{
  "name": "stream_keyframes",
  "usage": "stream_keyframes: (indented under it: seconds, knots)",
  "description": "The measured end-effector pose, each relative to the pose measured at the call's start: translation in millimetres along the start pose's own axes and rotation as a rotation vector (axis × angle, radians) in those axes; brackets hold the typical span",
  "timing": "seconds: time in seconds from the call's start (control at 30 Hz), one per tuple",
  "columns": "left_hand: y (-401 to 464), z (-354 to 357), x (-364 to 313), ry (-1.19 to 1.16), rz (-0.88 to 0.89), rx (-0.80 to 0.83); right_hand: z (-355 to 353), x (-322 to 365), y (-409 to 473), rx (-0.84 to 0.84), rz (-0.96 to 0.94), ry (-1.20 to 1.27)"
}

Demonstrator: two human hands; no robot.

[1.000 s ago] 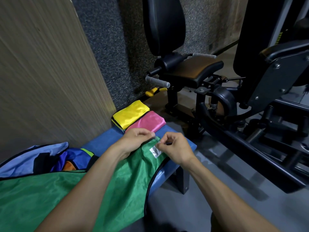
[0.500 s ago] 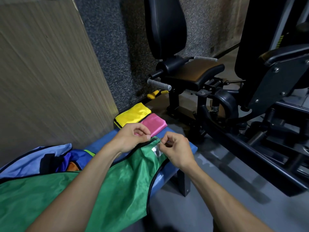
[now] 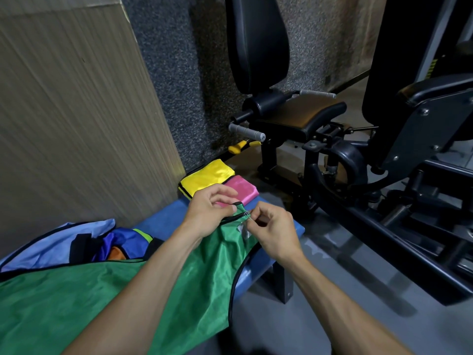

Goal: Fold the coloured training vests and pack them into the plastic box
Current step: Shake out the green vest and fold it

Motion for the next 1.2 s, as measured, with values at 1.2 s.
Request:
stream_keyframes:
  seconds: [1.2]
  knots:
    - [7.2, 28.5, 17.1, 0.322, 0.225, -0.059, -10.3, -45.9, 14.1, 0.107, 0.519, 0.161]
Point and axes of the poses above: each hand's wrist, its own y-axis towards the middle knuckle, its own z-axis out of the palm, x = y × z, the point moved 2 cm from there along y, towards the middle knuckle, and after that the axes turned 1 degree about -z, right-handed, at the moved point
